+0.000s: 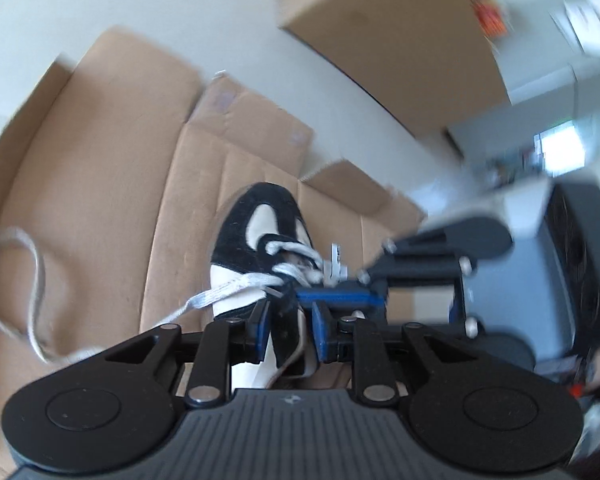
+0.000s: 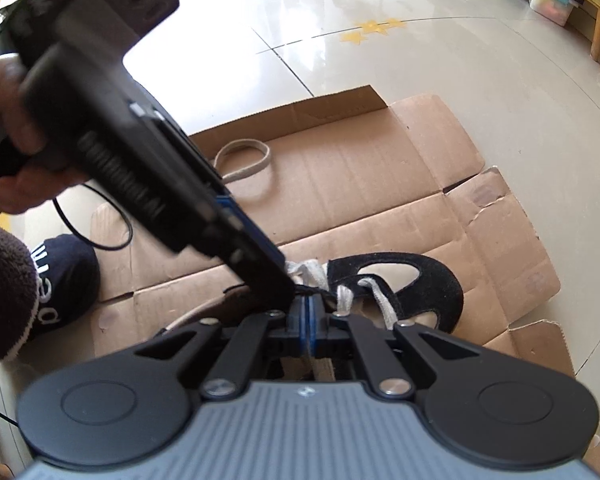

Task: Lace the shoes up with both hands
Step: 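Pull the lace upward from the crossing with the right tool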

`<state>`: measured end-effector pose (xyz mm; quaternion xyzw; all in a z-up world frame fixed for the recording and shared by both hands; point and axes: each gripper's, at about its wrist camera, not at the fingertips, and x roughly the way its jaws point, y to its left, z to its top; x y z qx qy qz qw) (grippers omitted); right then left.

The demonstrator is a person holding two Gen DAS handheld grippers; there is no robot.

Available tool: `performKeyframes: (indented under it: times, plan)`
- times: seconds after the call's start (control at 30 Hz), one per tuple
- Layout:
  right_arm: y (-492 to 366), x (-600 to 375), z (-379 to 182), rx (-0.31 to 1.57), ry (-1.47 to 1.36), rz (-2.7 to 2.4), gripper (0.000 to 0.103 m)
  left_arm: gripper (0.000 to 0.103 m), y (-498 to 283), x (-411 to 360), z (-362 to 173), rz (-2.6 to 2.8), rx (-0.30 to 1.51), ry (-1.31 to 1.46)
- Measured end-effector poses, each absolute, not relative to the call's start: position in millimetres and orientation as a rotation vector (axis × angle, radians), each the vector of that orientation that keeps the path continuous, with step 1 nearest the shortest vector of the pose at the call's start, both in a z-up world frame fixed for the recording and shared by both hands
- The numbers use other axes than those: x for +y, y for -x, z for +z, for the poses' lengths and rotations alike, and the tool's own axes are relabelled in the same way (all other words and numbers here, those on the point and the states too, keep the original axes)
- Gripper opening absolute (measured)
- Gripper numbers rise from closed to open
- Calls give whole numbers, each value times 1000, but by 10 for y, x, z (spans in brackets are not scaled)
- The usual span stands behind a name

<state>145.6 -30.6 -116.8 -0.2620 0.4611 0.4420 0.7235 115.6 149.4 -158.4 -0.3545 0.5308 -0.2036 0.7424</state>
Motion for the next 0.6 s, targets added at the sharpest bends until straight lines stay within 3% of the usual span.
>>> performKeyframes:
  times: [0.23, 0.37, 0.4, 0.57, 0.6]
  plan:
    - [-1515, -312, -1167, 1037, 559, 996, 2, 17, -1241, 1557, -1846, -391, 1200, 1029]
    - [-1539, -310, -1164, 1055, 557, 1006, 3, 13, -1222, 1531, -1823, -385, 1174, 1014]
    - [-1540, -301, -1169, 1056, 562, 1009, 4, 7, -1218, 1525, -1808, -390, 1165, 1011]
    - [-1508, -304, -1155, 1050, 572, 1014, 12, 6, -1210, 1492, -1733, -393, 1137, 948]
    - [-1509, -313, -1150, 1049, 571, 1009, 15, 0, -1201, 1497, -1718, -385, 1133, 936]
